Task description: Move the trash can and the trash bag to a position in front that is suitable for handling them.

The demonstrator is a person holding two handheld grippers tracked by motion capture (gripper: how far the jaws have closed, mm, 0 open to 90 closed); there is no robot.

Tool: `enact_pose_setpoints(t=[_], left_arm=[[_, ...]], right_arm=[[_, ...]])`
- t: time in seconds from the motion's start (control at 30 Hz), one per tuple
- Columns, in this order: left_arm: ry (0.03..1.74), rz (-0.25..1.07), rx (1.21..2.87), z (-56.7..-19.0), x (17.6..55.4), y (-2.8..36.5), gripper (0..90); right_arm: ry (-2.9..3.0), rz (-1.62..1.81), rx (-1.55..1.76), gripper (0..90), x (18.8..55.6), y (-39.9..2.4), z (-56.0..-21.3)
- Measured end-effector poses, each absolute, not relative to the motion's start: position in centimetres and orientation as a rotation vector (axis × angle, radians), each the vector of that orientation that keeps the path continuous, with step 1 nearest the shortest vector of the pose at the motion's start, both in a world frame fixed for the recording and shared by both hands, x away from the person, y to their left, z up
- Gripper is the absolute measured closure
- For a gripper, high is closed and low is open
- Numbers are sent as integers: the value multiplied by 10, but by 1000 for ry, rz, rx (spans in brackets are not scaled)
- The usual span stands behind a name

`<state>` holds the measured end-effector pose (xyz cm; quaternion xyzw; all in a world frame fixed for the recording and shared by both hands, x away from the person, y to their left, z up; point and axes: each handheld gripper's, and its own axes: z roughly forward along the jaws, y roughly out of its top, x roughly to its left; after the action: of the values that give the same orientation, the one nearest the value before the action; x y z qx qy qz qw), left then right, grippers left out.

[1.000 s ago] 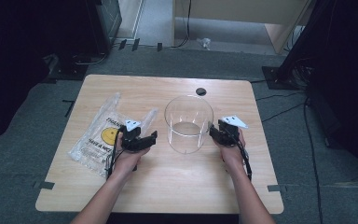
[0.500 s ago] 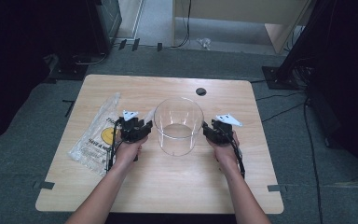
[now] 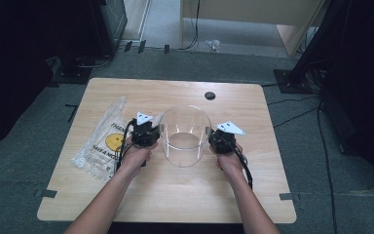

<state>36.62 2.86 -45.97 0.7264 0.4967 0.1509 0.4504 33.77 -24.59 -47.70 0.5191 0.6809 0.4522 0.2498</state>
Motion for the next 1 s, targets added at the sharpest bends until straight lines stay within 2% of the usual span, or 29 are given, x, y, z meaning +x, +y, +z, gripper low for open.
enact_pose_setpoints(t=[0.27, 0.43, 0.53, 0.6, 0.63, 0.7, 0.73, 0.77, 0.8, 0.83, 0.87, 0.93, 1.0], left_arm=[[1267, 346, 1781, -459, 337, 41, 900], [1237, 374, 1809, -458, 313, 50, 896], [1228, 386, 1817, -458, 303, 56, 874], [1214, 405, 1825, -459, 294, 63, 826], [1199, 422, 1832, -459, 288, 71, 790], [1176, 421, 1823, -459, 283, 84, 664], [1176, 421, 1823, -459, 283, 84, 606], [1169, 486, 1824, -457, 278, 100, 581], [1170, 517, 1819, -456, 276, 110, 552], [1170, 517, 1819, -456, 276, 110, 522], [1183, 536, 1811, -456, 274, 121, 522], [1233, 568, 1795, -459, 274, 145, 453], [1306, 559, 1778, -465, 277, 169, 441]], right_arm=[[1876, 1225, 1400, 900, 311, -236, -476], [1879, 1252, 1410, 900, 292, -229, -477], [1901, 1261, 1390, 900, 280, -223, -477], [1912, 1271, 1389, 900, 275, -219, -477], [1920, 1272, 1382, 873, 273, -217, -477], [1916, 1273, 1374, 751, 269, -218, -476], [1916, 1273, 1374, 751, 269, -218, -476], [1843, 1234, 1353, 607, 264, -223, -474], [1812, 1208, 1356, 567, 262, -228, -473], [1794, 1188, 1362, 528, 260, -236, -472], [1794, 1188, 1362, 528, 260, -236, -472], [1793, 1148, 1414, 440, 256, -264, -475], [1801, 1120, 1427, 430, 253, -274, -478]])
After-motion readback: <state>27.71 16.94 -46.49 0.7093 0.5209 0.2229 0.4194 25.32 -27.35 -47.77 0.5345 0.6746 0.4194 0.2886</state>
